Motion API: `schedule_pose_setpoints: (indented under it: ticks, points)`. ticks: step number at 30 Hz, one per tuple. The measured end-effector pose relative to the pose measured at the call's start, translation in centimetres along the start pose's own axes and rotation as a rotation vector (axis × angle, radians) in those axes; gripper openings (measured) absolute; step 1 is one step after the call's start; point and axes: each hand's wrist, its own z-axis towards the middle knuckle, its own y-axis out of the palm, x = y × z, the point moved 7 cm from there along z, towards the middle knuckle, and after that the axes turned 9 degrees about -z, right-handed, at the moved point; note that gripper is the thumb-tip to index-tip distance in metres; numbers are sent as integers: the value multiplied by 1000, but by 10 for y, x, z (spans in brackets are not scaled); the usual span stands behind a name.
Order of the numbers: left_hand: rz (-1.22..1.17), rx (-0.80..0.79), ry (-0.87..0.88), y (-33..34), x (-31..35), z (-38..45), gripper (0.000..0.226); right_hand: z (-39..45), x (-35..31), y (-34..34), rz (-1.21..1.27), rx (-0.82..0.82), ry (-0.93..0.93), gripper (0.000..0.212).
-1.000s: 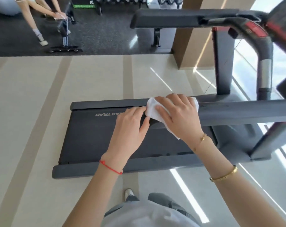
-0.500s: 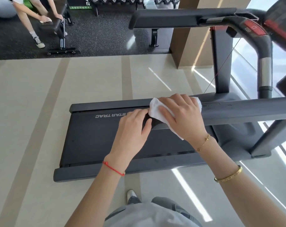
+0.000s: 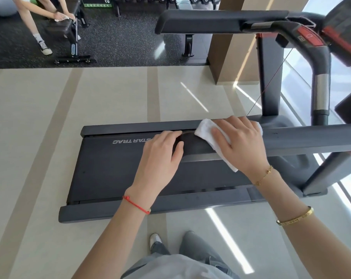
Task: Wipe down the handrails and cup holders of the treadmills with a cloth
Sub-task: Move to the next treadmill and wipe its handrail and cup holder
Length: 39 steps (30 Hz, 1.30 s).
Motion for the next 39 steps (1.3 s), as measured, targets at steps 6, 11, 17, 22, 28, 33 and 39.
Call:
schedule_pose_setpoints:
  ticks: [6,11,17,22,28,33,39]
  points:
    - [0,30,-29,15,13,13,32,12,24,4,-27,-124,3,30]
    - [-62,95,-67,26,20,16,27,8,1,12,28,-173,-220,28]
    - [-65,163,-119,28,18,12,28,8,60,5,65,-160,-137,30]
    - [-73,179,-141,28,17,11,28,21,24,14,49,-247,-209,32]
    - [-69,156,-136,28,16,10,30,-3,39,5,65,-154,-306,31]
    - [-84,155,-124,27,14,10,30,13,83,8,-16,-240,-16,35]
    - [-97,153,-98,25,13,12,27,8,13,11,38,-219,-195,29]
